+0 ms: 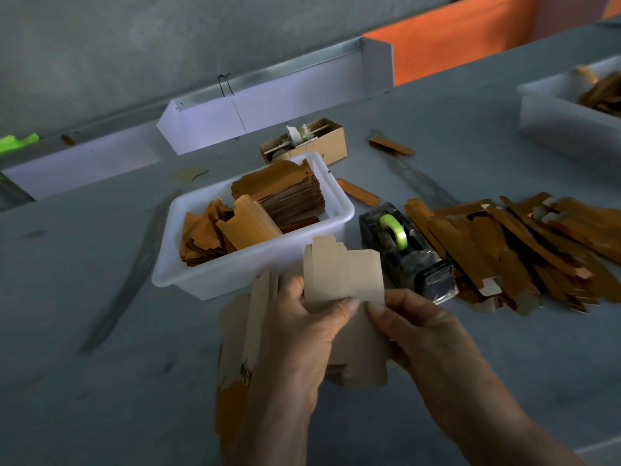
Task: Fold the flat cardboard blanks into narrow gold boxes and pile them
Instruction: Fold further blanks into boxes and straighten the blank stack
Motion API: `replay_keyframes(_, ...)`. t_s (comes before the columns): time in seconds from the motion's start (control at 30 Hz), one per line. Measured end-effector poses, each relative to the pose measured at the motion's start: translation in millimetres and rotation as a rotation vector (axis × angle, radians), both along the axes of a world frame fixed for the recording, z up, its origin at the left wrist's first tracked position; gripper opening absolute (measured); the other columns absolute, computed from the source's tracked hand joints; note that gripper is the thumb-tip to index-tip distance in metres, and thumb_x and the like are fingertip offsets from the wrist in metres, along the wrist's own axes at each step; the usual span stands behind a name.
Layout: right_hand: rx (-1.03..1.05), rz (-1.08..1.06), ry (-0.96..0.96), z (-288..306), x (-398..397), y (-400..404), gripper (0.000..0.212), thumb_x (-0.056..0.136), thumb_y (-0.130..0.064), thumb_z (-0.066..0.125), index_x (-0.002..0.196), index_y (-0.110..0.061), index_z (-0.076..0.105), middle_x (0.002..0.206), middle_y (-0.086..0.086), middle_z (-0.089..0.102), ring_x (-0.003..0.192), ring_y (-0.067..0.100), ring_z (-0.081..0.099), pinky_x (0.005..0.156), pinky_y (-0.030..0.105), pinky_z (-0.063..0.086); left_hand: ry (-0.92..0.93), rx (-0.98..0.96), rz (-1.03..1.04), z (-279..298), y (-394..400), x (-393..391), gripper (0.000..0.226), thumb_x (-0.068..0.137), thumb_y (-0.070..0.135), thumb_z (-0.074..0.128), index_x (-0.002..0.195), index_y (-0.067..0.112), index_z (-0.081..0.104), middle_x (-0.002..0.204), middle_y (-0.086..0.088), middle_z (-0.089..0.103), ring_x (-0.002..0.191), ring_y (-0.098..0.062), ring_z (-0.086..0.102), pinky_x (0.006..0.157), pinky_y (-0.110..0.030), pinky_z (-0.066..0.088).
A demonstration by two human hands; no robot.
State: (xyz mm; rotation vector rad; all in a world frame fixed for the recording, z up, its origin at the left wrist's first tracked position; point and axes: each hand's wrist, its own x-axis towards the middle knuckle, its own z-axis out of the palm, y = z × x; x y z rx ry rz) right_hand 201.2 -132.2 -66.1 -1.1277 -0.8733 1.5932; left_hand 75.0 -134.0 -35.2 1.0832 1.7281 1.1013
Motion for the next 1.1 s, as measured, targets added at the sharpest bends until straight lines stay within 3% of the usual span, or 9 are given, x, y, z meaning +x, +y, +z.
replay_keyframes(0.13,0.044,-0.040,-0.106,-3.1,1.7,1.7,0.015,0.087,-0.015,0.062,0.074,-0.015,0.071,0.071,-0.001,0.068,0.069,0.011,0.059,0.060,0.022,0.049,0.009,0.034,0.024,-2.3,2.9,-2.0,0.027,0.074,0.026,0.079,0.098,0.024,0.067,0.089,0.006,0.071,0.083,-0.008,0.065,0.049,-0.007,0.044)
replay_keyframes(0.3,0.084,-0.067,-0.179,-6.4,2.7,2.5,0.011,0.082,-0.016,0.068,0.072,-0.021,0.071,0.068,-0.002,0.069,0.064,0.009,0.063,0.057,0.019,0.049,0.007,0.027,0.003,-7.6,5.7,-3.0,0.019,0.077,0.023,0.077,0.093,0.024,0.068,0.085,0.008,0.072,0.080,-0.005,0.065,0.049,-0.006,0.043)
replay_keyframes(0.4,0.138,-0.091,-0.286,-8.6,3.5,2.2,0.011,0.080,-0.018,0.071,0.073,-0.026,0.069,0.065,-0.003,0.067,0.065,0.010,0.064,0.060,0.026,0.053,0.013,0.036,0.025,-11.4,5.5,-1.9,0.016,0.077,0.022,0.077,0.090,0.024,0.068,0.082,0.008,0.073,0.077,-0.006,0.068,0.055,-0.011,0.047)
replay_keyframes(0.53,0.338,-0.175,-0.605,-6.1,0.7,-1.7,0.013,0.079,-0.025,0.069,0.074,-0.031,0.059,0.066,-0.015,0.063,0.063,-0.005,0.058,0.050,0.007,0.043,0.027,0.060,0.058,-12.3,4.9,4.5,0.014,0.076,0.021,0.078,0.085,0.026,0.069,0.078,0.010,0.073,0.069,-0.002,0.067,0.051,-0.013,0.048)
replay_keyframes(0.6,0.431,-0.194,-0.655,-5.0,-2.1,-4.6,0.013,0.078,-0.030,0.068,0.077,-0.032,0.056,0.064,-0.011,0.059,0.064,-0.002,0.057,0.050,0.007,0.042,0.032,0.058,0.052,-11.0,5.2,7.6,0.010,0.077,0.020,0.076,0.083,0.026,0.070,0.075,0.010,0.073,0.066,-0.003,0.067,0.056,-0.024,0.055)
replay_keyframes(0.77,0.412,-0.048,-0.340,-0.9,-9.4,-9.5,0.014,0.076,-0.049,0.054,0.082,-0.037,0.053,0.069,-0.003,0.067,0.057,0.009,0.065,0.051,0.018,0.051,-0.033,-0.017,-0.010,-6.3,3.1,13.2,0.007,0.083,0.017,0.068,0.080,0.022,0.071,0.075,-0.004,0.072,0.072,-0.022,0.069,0.064,-0.045,0.059)
replay_keyframes(0.9,0.380,-0.013,-0.313,-4.4,-7.2,-6.6,0.007,0.083,-0.037,0.055,0.089,-0.033,0.056,0.077,-0.004,0.069,0.067,0.011,0.068,0.058,0.024,0.056,-0.143,-0.063,-0.161,-2.7,1.3,3.9,0.021,0.091,0.037,0.058,0.084,0.025,0.073,0.082,-0.002,0.074,0.077,-0.017,0.071,0.072,-0.036,0.058)
replay_keyframes(0.97,0.331,0.012,-0.304,-6.9,-5.7,-4.3,0.009,0.088,-0.023,0.057,0.095,-0.028,0.057,0.080,-0.004,0.070,0.070,0.012,0.070,0.062,0.027,0.057,-0.098,-0.048,-0.218,-4.1,0.8,-0.1,0.028,0.090,0.044,0.057,0.087,0.022,0.073,0.083,0.000,0.074,0.077,-0.013,0.071,0.066,-0.027,0.056)
replay_keyframes(1.1,0.274,-0.018,-0.333,-3.7,-6.2,-3.4,0.013,0.082,-0.025,0.064,0.094,-0.025,0.059,0.077,-0.004,0.070,0.070,0.008,0.068,0.060,0.024,0.055,-0.086,-0.044,-0.190,-5.1,0.5,-3.6,0.015,0.093,0.026,0.059,0.091,0.026,0.073,0.086,0.003,0.075,0.083,-0.012,0.070,0.074,-0.031,0.055)
